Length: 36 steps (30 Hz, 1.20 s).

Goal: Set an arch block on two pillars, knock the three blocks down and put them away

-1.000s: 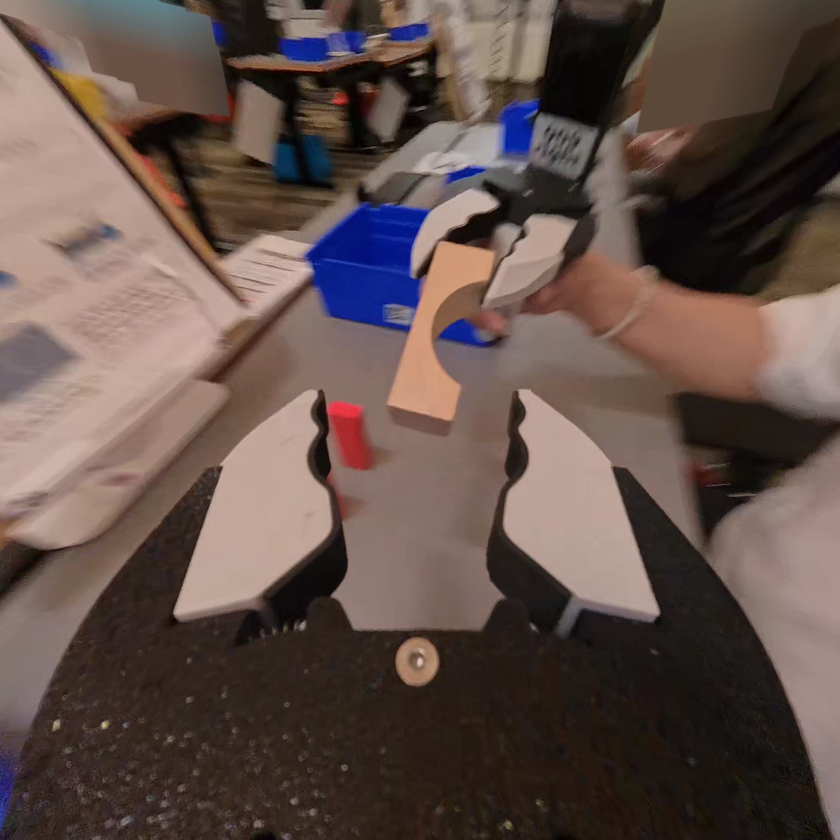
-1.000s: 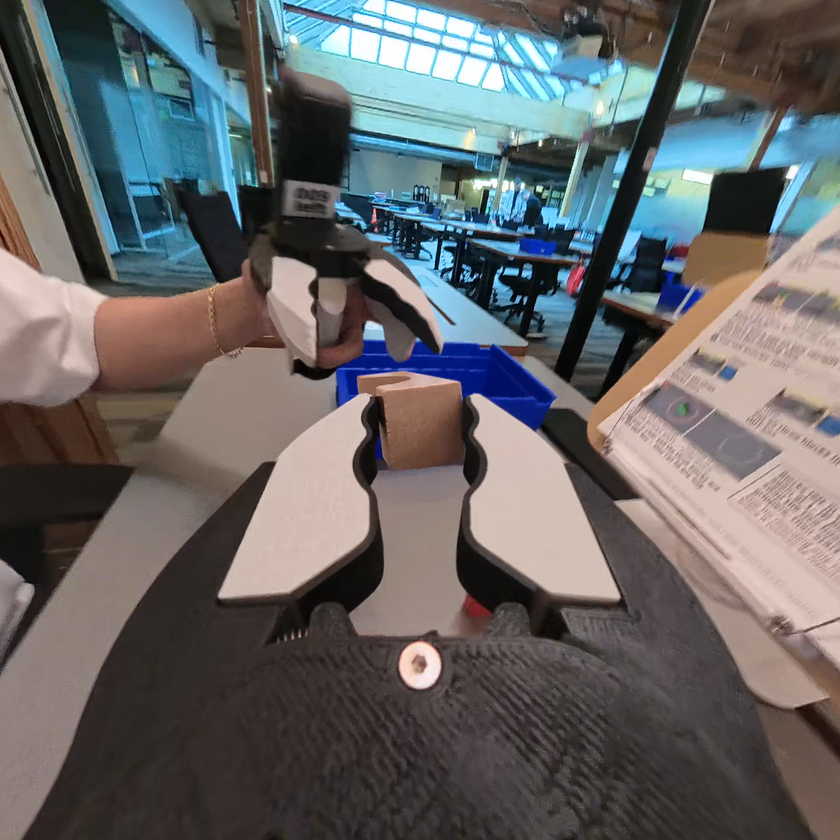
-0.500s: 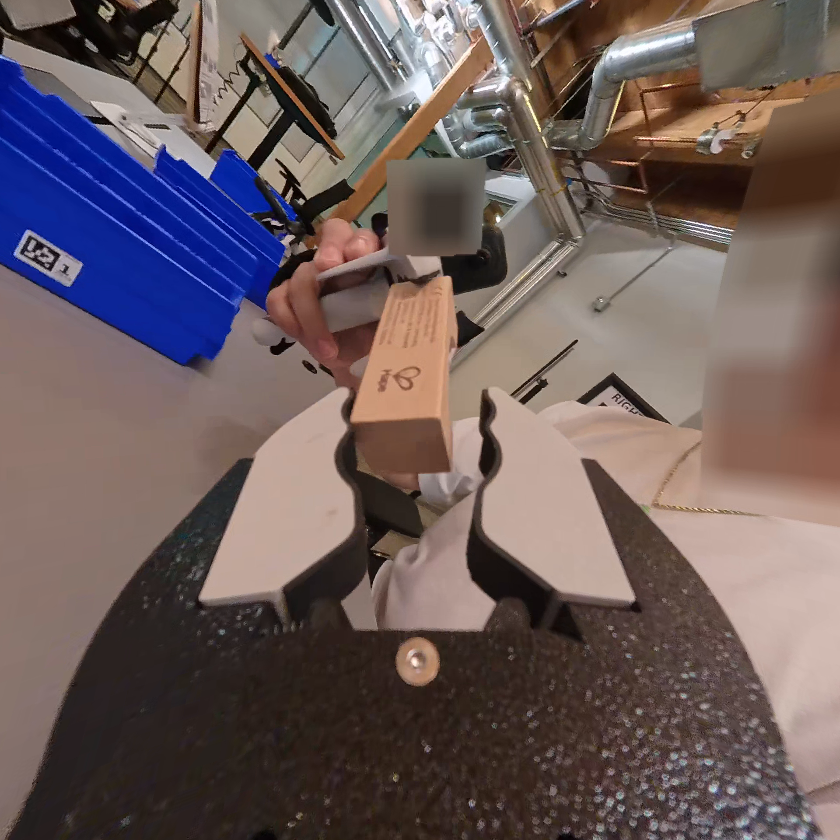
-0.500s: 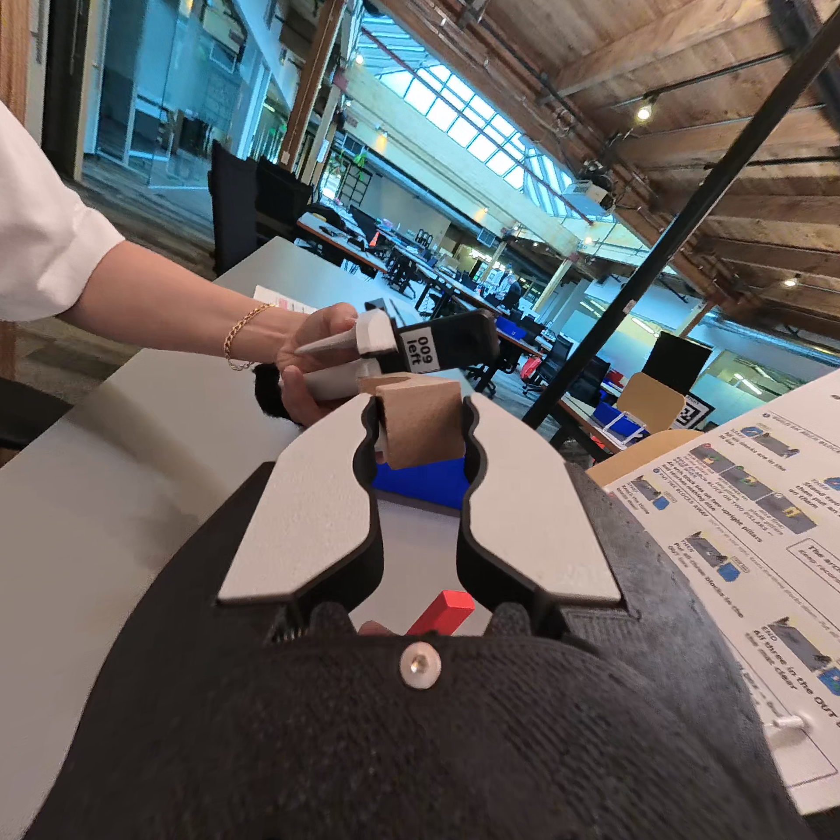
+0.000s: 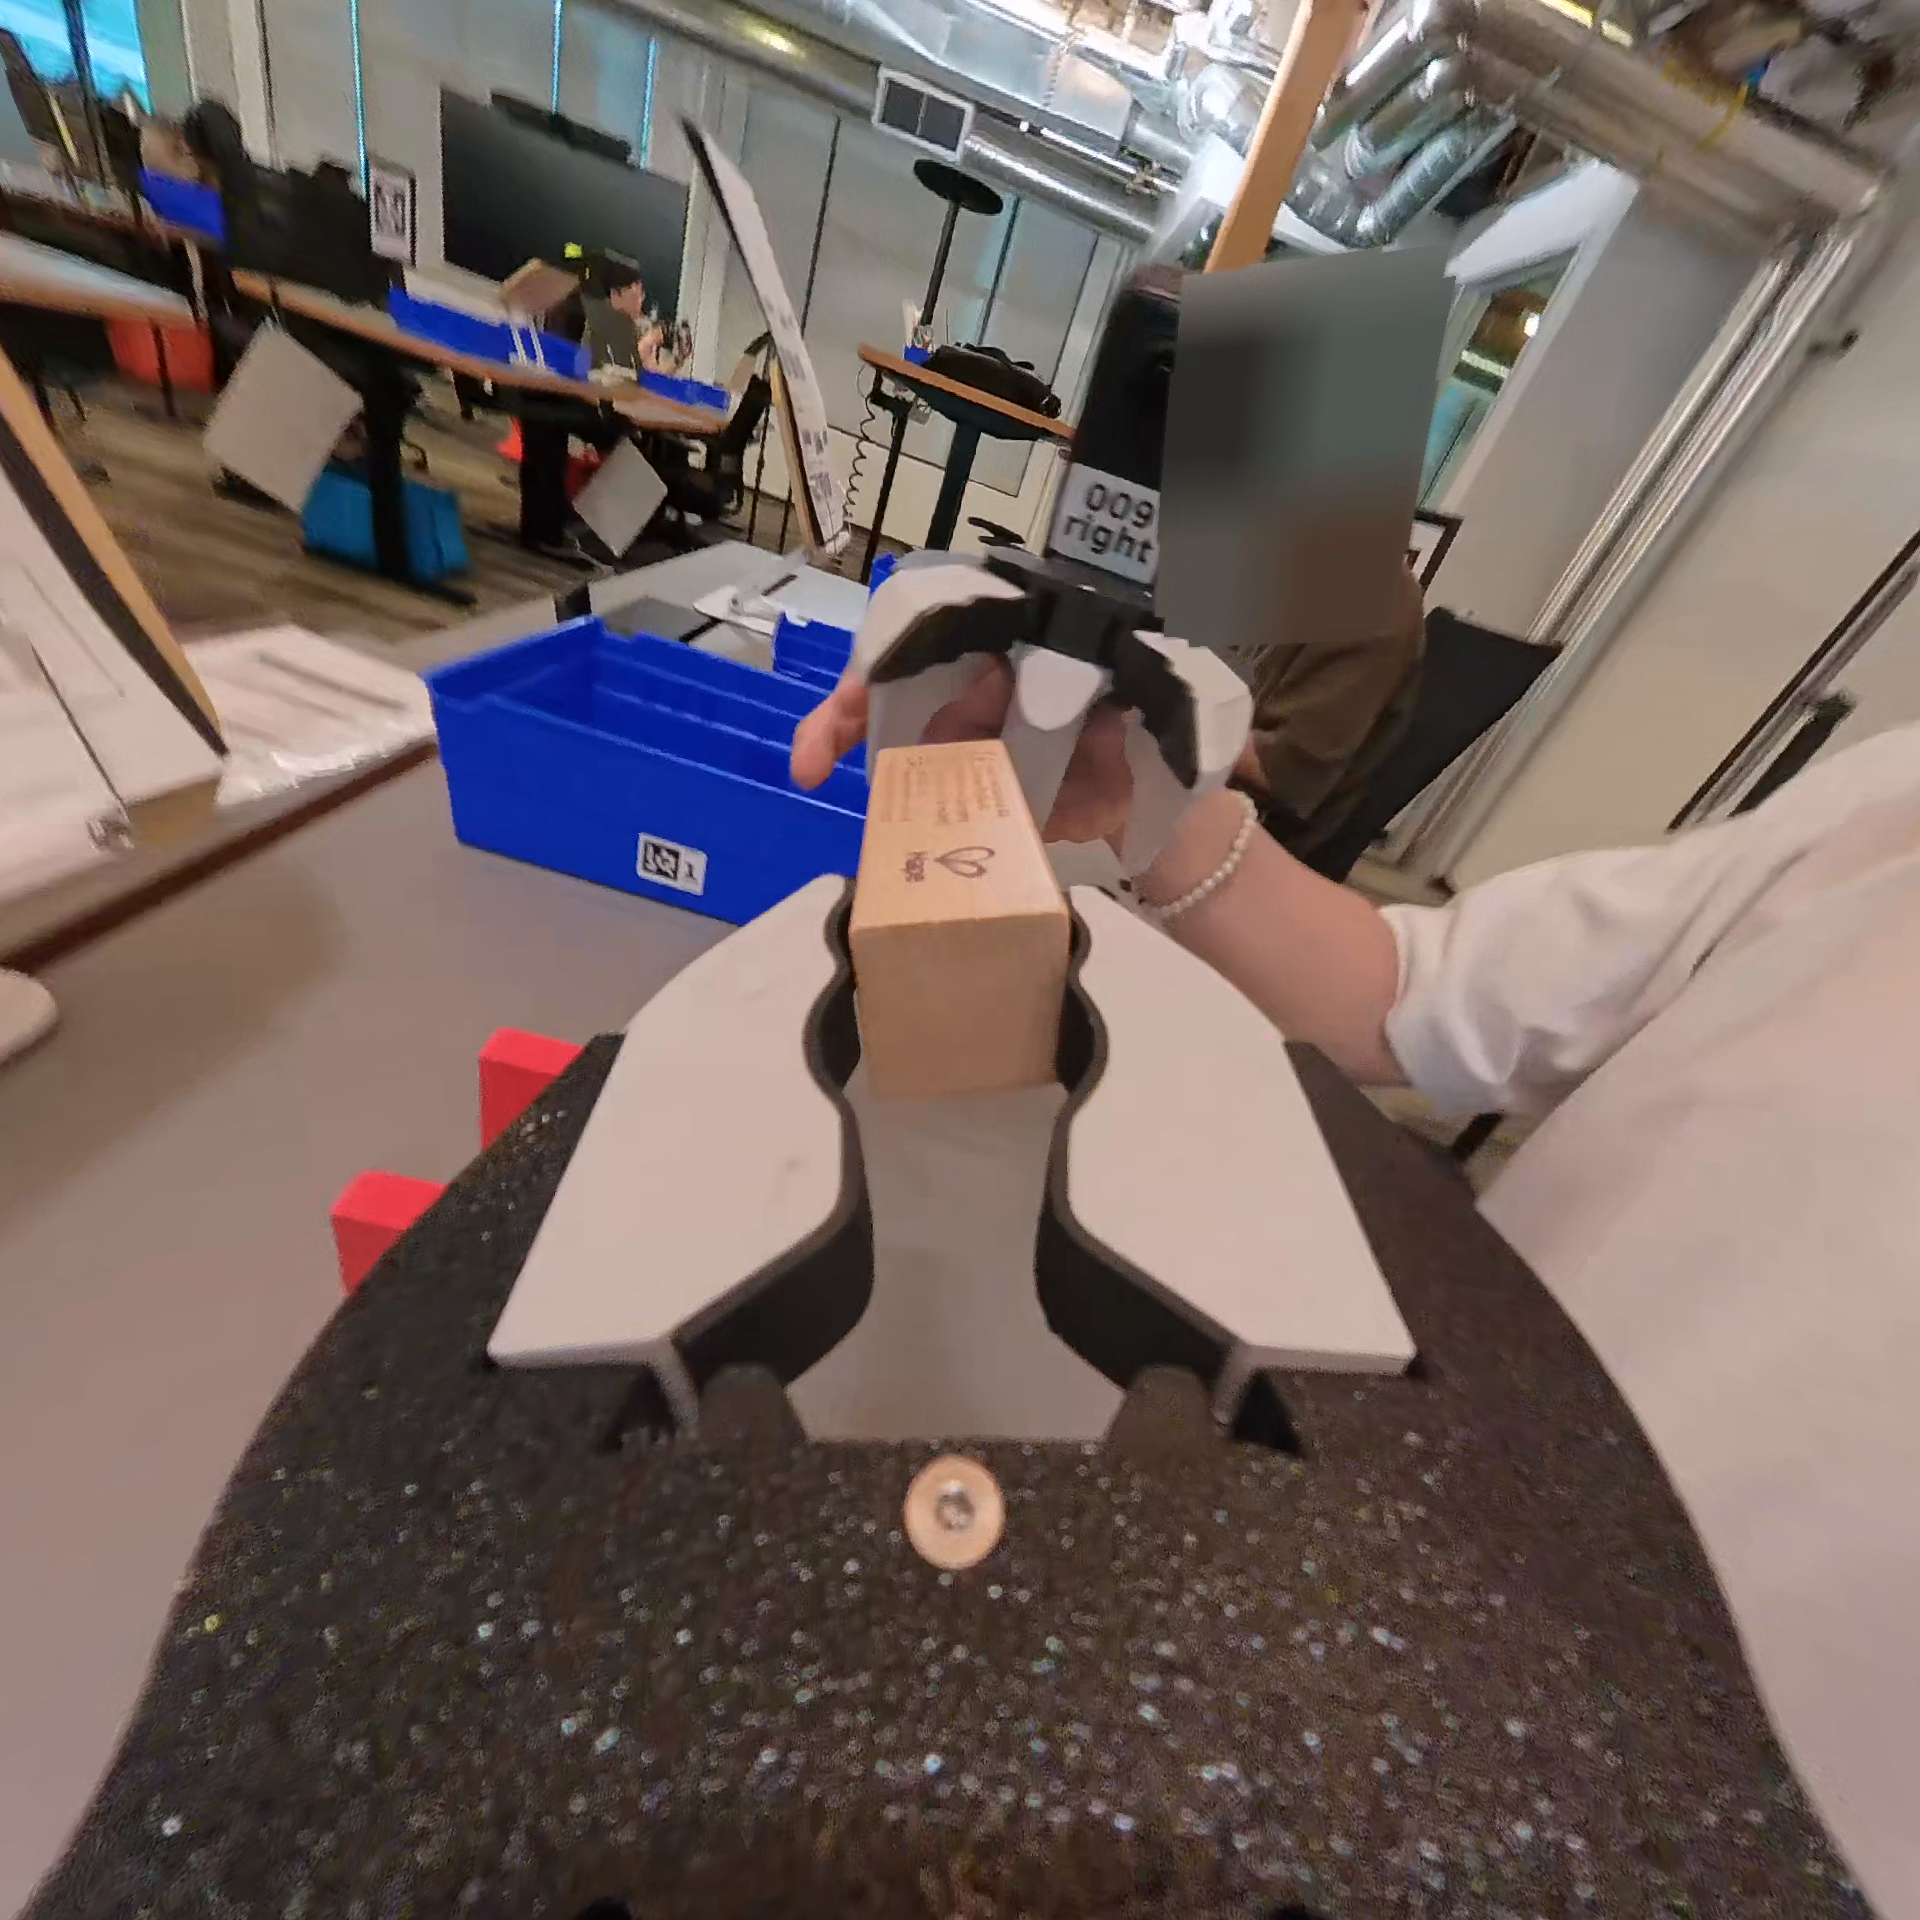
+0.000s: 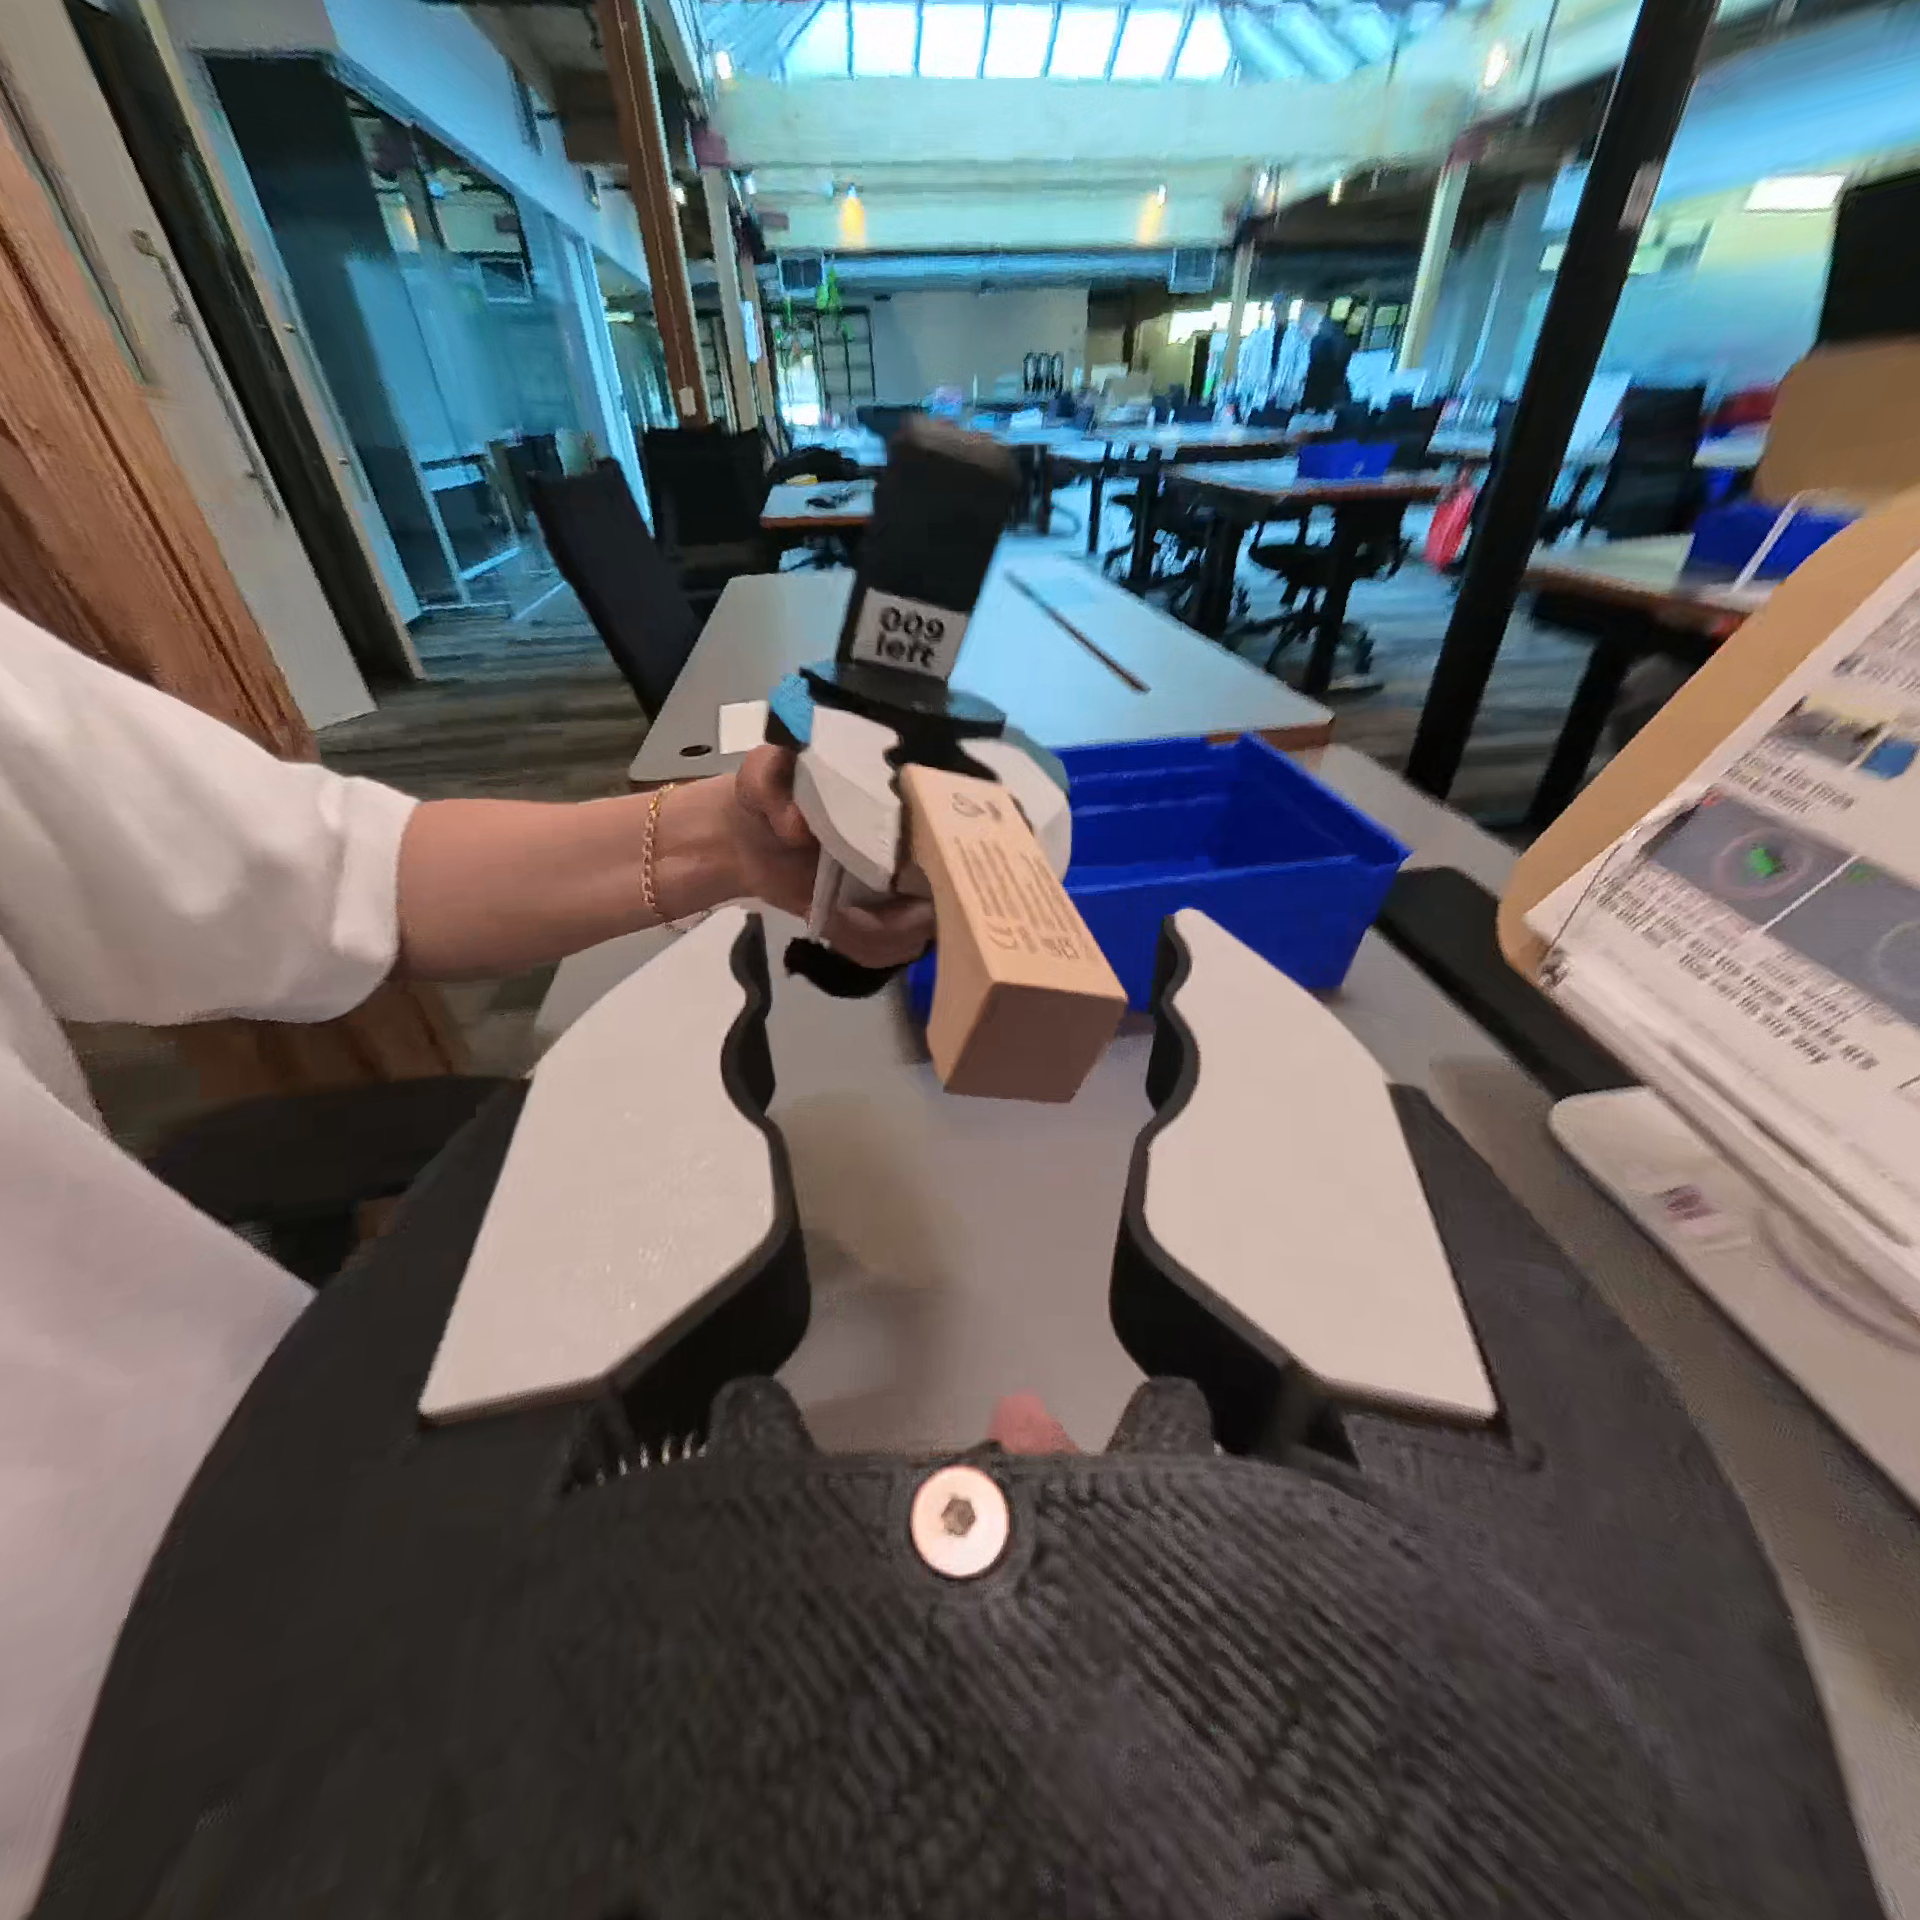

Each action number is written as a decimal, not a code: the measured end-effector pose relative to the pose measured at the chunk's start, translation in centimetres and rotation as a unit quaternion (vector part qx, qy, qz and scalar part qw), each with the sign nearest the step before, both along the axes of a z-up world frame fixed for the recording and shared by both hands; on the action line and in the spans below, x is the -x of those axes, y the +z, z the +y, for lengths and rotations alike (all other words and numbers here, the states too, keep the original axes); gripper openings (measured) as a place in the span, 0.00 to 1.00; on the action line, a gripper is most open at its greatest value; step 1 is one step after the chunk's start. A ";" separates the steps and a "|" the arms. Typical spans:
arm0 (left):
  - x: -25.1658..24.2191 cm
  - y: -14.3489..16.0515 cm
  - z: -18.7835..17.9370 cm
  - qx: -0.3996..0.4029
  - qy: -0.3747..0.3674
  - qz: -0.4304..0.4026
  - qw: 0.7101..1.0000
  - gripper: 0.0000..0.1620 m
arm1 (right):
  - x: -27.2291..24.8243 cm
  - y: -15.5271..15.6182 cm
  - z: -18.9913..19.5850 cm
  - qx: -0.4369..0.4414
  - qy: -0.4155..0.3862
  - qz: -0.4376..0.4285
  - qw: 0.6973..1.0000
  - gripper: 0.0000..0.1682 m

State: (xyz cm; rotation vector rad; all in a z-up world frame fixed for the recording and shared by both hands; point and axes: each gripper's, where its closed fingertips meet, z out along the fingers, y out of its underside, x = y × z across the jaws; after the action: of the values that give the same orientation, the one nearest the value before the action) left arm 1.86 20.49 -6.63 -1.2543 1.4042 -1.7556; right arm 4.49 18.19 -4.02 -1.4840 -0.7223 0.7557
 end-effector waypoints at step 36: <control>-0.6 -2.9 -2.5 -0.203 -0.018 -0.001 0.979 0.21 | 2.1 -5.7 0.1 0.099 0.096 -0.329 0.934 0.20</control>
State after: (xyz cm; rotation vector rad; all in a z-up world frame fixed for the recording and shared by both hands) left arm 2.44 18.04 -9.53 -1.0097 1.6876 -1.3939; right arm 2.43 18.29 -9.68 -1.8934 -1.3428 0.4735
